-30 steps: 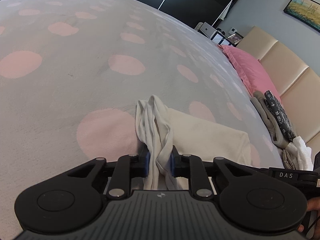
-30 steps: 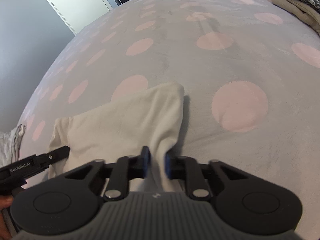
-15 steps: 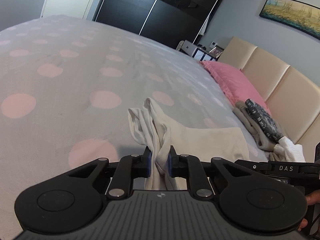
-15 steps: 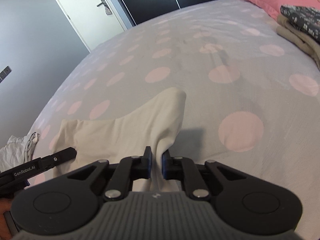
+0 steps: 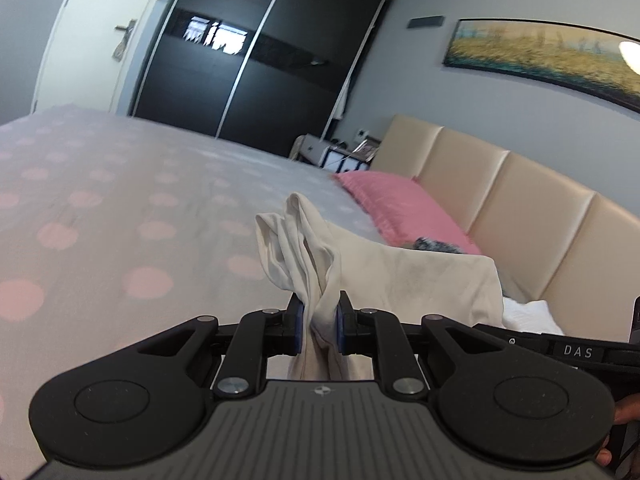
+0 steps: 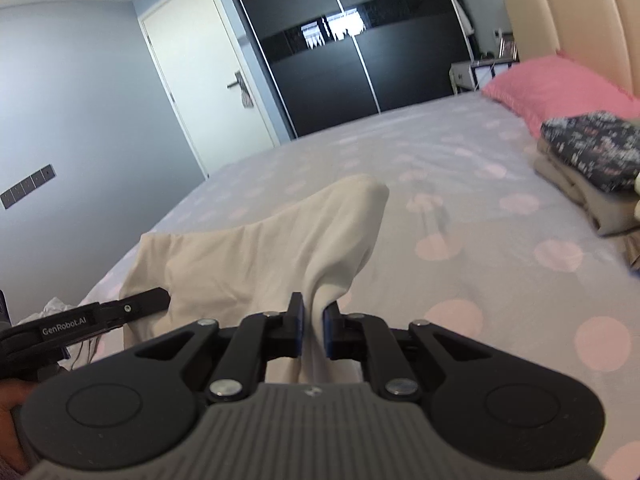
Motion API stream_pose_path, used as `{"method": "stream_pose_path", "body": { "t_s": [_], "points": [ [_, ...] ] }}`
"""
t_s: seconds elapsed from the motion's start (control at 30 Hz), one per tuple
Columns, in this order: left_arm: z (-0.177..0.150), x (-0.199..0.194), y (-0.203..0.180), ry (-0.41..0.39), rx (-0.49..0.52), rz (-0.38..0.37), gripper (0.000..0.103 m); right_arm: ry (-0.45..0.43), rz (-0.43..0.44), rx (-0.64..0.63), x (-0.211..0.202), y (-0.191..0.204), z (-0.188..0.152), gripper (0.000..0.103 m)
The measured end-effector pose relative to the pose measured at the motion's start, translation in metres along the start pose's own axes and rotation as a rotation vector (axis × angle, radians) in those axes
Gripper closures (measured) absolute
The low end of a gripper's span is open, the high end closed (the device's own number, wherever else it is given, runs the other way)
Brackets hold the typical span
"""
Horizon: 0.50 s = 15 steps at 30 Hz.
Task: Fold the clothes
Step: 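Lift the folded shirt with both grippers and carry it toward the clothes stack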
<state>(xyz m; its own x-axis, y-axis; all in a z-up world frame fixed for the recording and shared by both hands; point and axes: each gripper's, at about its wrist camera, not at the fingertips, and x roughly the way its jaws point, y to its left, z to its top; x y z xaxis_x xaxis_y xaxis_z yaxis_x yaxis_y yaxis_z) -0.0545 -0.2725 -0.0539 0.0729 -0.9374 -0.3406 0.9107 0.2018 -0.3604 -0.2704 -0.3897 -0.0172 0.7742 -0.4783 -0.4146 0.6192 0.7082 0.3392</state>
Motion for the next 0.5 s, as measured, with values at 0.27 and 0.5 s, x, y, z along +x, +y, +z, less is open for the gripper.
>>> {"method": "stream_pose_path", "body": {
  "t_s": [0.27, 0.5],
  "points": [
    [0.038, 0.018, -0.063, -0.051, 0.095, -0.155, 0.090, -0.183, -0.106, -0.019, -0.084, 0.001, 0.015, 0.092],
    [0.074, 0.076, -0.146, -0.031, 0.215, -0.352, 0.090, -0.305, -0.280, 0.057, -0.152, -0.033, 0.032, 0.092]
  ]
}}
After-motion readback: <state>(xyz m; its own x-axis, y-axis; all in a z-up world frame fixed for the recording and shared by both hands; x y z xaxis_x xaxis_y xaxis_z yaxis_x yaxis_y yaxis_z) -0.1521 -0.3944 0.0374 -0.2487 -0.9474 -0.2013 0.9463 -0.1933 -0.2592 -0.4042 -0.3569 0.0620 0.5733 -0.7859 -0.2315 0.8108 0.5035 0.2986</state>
